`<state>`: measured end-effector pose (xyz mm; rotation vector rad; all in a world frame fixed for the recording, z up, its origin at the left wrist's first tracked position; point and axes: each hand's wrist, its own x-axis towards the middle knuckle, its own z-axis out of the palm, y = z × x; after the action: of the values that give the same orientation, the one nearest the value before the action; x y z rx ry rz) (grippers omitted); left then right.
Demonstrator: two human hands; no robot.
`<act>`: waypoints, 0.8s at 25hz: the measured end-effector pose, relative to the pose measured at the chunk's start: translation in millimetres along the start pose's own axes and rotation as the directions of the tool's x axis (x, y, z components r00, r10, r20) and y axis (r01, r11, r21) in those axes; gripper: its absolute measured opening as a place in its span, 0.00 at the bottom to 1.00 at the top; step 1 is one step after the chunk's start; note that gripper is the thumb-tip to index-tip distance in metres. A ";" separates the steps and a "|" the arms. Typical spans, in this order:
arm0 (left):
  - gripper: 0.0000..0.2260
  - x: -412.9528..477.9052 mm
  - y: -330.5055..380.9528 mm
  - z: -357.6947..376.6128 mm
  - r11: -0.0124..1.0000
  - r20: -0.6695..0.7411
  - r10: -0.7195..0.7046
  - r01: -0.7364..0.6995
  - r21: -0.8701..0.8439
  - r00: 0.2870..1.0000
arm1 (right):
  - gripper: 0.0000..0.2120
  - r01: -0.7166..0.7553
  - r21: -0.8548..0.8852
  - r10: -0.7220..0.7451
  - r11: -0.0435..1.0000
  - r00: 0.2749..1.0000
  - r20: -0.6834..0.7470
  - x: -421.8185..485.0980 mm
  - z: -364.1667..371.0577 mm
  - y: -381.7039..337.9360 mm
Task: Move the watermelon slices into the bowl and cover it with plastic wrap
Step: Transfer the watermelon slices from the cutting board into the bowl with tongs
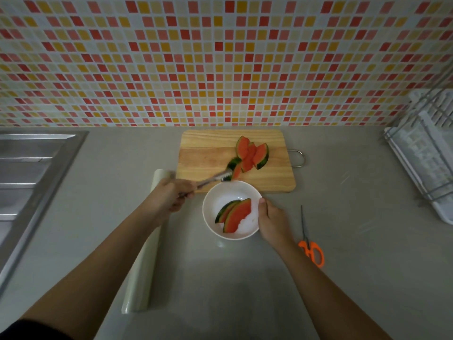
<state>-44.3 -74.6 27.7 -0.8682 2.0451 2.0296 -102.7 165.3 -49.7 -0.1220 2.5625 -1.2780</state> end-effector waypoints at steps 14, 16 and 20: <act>0.05 2.3 41.4 20.8 0.690 -0.031 0.397 -0.276 0.669 0.917 | 0.24 0.026 -0.007 -0.026 1.000 0.999 0.023 -2.1 -2.0 -0.4; 0.08 28.4 46.3 23.5 0.839 -0.175 0.309 -0.181 0.514 0.935 | 0.23 0.019 -0.015 -0.018 1.000 0.999 0.026 -1.7 -1.8 -1.0; 0.06 78.0 34.1 30.0 0.978 -0.240 0.020 0.031 0.208 0.971 | 0.21 0.015 -0.024 -0.015 1.000 1.000 0.016 -1.9 -0.7 -0.1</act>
<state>-134.0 -72.0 17.8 -1.1221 2.3256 1.7341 -101.1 166.1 -48.8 -0.1558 2.5692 -1.2470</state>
